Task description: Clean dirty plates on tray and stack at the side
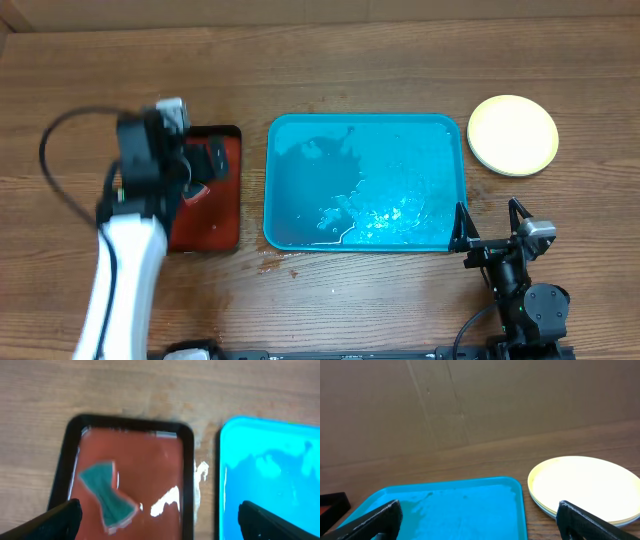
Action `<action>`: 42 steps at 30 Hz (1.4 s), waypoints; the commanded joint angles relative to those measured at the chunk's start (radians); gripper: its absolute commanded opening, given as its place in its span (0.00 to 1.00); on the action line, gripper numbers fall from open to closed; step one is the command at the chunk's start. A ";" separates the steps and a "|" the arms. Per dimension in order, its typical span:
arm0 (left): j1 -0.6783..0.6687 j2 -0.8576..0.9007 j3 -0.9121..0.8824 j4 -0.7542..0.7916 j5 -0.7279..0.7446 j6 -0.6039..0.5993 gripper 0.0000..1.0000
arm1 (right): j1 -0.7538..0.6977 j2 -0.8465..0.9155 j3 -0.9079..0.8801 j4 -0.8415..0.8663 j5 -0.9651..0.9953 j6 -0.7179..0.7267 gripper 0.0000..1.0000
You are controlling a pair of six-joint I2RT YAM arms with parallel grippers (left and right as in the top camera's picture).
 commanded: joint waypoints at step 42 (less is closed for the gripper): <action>0.003 -1.249 -0.911 0.396 -0.061 0.052 1.00 | 0.004 -0.010 -0.011 0.005 0.010 -0.004 1.00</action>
